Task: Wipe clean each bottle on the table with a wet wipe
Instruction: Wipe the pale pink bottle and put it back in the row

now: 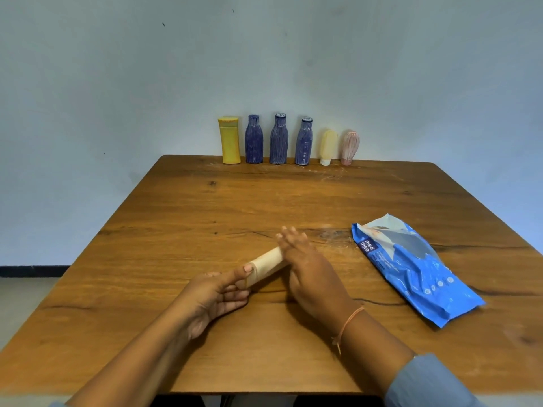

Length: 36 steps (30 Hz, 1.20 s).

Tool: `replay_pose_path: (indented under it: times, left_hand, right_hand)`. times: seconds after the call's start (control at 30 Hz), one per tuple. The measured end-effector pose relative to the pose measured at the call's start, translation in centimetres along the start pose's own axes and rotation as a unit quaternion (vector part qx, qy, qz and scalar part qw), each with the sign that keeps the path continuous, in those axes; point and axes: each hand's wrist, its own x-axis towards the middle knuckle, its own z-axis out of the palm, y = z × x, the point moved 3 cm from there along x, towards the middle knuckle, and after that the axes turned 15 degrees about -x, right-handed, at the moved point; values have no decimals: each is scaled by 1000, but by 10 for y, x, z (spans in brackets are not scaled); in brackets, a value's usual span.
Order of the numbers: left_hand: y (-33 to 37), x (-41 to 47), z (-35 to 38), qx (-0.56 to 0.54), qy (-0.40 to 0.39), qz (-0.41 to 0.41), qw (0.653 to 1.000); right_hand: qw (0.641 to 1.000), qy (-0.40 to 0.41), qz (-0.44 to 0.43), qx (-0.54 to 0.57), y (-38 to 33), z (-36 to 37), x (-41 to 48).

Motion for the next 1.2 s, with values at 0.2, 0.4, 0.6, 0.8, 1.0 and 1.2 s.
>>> replay_pose_path:
  times: [0.2,0.4,0.6,0.8,1.0,1.2]
  left_hand:
    - [1,2,-5,8,-11,-12,1000]
    - [3,1,-4,10,-18,-30,999]
    - [4,1,-6,23,-33,-42,998]
    - [5,-3,-4,59,-22,-28,998]
    - [11,-9,-11,255,58,170,950]
    - [4,-3,-17,390,68,326,858]
  right_hand:
    - [996,-30,-64,49,-46,7,-17]
    - [999,-6,10,-40,7,-3,7]
    - [996,-38,-75,33,-49,5,-16]
    - [996,-26,-55,-72,-19,-2,7]
    - [992,-36,-62,-104,-16,1,10]
    - [994,-40,-54,-90,-19,4,7]
